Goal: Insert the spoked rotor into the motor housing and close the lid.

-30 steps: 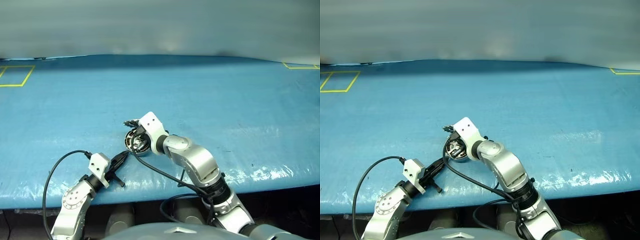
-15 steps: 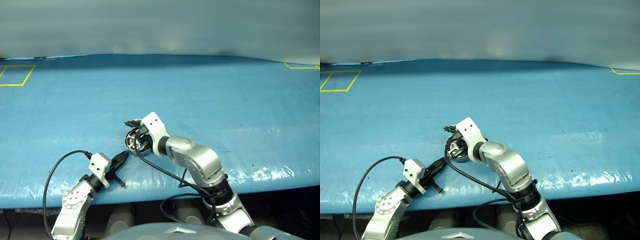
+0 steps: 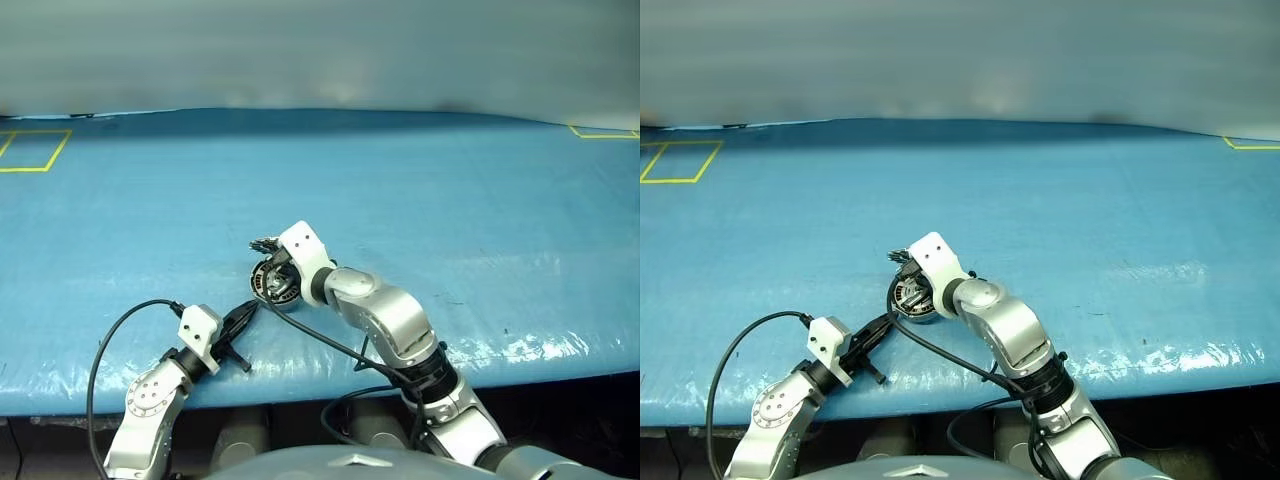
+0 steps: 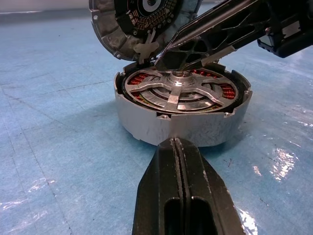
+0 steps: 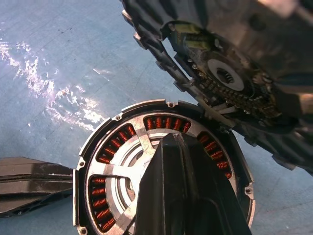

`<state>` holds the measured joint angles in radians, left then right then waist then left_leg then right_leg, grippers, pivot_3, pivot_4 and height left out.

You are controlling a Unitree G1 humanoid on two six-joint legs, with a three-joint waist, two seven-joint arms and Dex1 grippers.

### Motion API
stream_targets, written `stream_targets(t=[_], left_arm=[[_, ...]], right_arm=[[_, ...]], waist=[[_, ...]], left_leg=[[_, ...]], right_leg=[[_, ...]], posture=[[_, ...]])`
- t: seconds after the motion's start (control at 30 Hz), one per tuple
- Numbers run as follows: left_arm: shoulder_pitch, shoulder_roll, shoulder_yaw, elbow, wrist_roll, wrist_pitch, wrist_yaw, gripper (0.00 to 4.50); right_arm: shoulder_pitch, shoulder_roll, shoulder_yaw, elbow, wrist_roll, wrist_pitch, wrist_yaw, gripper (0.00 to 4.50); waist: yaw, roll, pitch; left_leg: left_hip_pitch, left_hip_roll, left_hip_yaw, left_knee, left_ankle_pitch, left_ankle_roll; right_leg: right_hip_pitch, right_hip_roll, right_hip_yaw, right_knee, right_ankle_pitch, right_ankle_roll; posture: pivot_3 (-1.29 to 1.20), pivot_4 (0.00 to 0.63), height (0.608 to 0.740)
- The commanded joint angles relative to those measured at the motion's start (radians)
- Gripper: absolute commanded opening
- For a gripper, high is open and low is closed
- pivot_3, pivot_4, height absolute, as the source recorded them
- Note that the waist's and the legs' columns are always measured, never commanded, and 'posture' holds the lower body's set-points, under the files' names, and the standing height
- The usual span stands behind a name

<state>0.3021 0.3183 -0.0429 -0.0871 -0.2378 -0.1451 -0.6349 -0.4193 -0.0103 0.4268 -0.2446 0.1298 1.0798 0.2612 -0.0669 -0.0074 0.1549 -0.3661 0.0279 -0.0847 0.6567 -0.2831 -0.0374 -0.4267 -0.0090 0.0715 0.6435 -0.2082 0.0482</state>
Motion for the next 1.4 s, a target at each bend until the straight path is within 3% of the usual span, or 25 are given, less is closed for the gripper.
stream_targets(t=[0.03, 0.3, 0.43, 0.57, 0.63, 0.9, 1.1, 1.27, 1.4], left_arm=[[0.000, -0.002, -0.005, -0.032, 0.001, -0.011, 0.003, 0.00], [0.000, -0.001, -0.007, -0.035, 0.003, -0.014, 0.004, 0.00], [-0.003, -0.003, -0.007, -0.034, 0.003, -0.025, 0.001, 0.00], [-0.008, -0.005, -0.005, -0.031, 0.010, -0.042, 0.007, 0.00], [-0.011, -0.010, -0.004, -0.033, 0.016, -0.056, 0.015, 0.00], [-0.020, -0.032, -0.003, -0.034, -0.009, -0.093, 0.011, 0.00], [-0.003, -0.010, -0.003, -0.052, -0.027, -0.057, -0.007, 0.00], [0.008, -0.002, 0.008, -0.054, -0.026, -0.059, -0.004, 0.00], [0.011, 0.002, 0.012, -0.051, -0.027, -0.064, -0.003, 0.00]], right_arm=[[0.018, -0.037, 0.008, -0.045, 0.035, 0.035, 0.046, 0.01], [-0.033, -0.175, -0.006, -0.291, 0.143, 0.147, 0.159, 0.01], [-0.083, -0.321, -0.004, -0.399, 0.182, 0.205, 0.215, 0.01], [-0.170, -0.523, 0.035, -0.450, 0.138, 0.279, 0.200, 0.01], [-0.197, -0.566, 0.038, -0.442, 0.118, 0.275, 0.179, 0.01], [-0.234, -0.460, 0.013, -0.180, -0.029, 0.047, 0.028, 0.01], [-0.270, -0.407, 0.046, -0.036, -0.075, -0.082, 0.061, 0.01], [-0.299, -0.307, -0.012, 0.092, -0.049, -0.264, 0.109, 0.01], [-0.307, -0.240, -0.074, 0.162, 0.031, -0.297, 0.207, 0.01]], waist=[[0.000, 0.000, 0.000], [0.000, 0.001, 0.003], [0.001, 0.001, 0.004], [0.002, 0.002, 0.006], [0.002, 0.002, 0.006], [0.002, 0.002, 0.006], [0.000, 0.002, 0.006], [-0.002, 0.002, 0.006], [0.000, 0.002, 0.007]], left_leg=[[0.000, 0.000, 0.000, 0.000, 0.000, 0.000], [-0.004, 0.000, -0.001, -0.001, 0.000, 0.000], [-0.005, -0.001, -0.001, -0.001, 0.000, 0.000], [-0.006, -0.001, -0.001, -0.001, 0.000, 0.000], [-0.007, -0.001, -0.001, -0.001, 0.000, 0.000], [-0.011, -0.001, -0.001, -0.001, 0.000, 0.000], [-0.011, -0.001, -0.001, -0.001, 0.000, 0.000], [-0.011, 0.000, -0.001, -0.001, 0.000, 0.000], [-0.011, 0.000, -0.001, -0.001, 0.000, 0.000]], right_leg=[[0.000, 0.000, 0.000, 0.000, 0.000, 0.000], [-0.003, 0.000, -0.001, -0.001, -0.001, 0.000], [-0.003, 0.000, -0.001, -0.002, -0.001, 0.000], [-0.004, 0.000, -0.001, -0.002, -0.001, 0.000], [-0.005, -0.001, -0.001, -0.002, -0.001, 0.000], [-0.008, 0.000, -0.001, -0.002, 0.001, 0.004], [-0.008, 0.000, -0.001, -0.003, 0.003, 0.006], [-0.010, 0.000, -0.001, -0.002, 0.003, 0.006], [-0.009, 0.000, -0.001, -0.002, 0.003, 0.006]], posture=[[0.00, 0.150, 0.740], [0.00, 0.150, 0.740], [0.00, 0.150, 0.740], [0.00, 0.150, 0.740], [0.00, 0.150, 0.740], [0.00, 0.150, 0.740], [0.00, 0.150, 0.740], [0.00, 0.150, 0.740], [0.00, 0.150, 0.740]])
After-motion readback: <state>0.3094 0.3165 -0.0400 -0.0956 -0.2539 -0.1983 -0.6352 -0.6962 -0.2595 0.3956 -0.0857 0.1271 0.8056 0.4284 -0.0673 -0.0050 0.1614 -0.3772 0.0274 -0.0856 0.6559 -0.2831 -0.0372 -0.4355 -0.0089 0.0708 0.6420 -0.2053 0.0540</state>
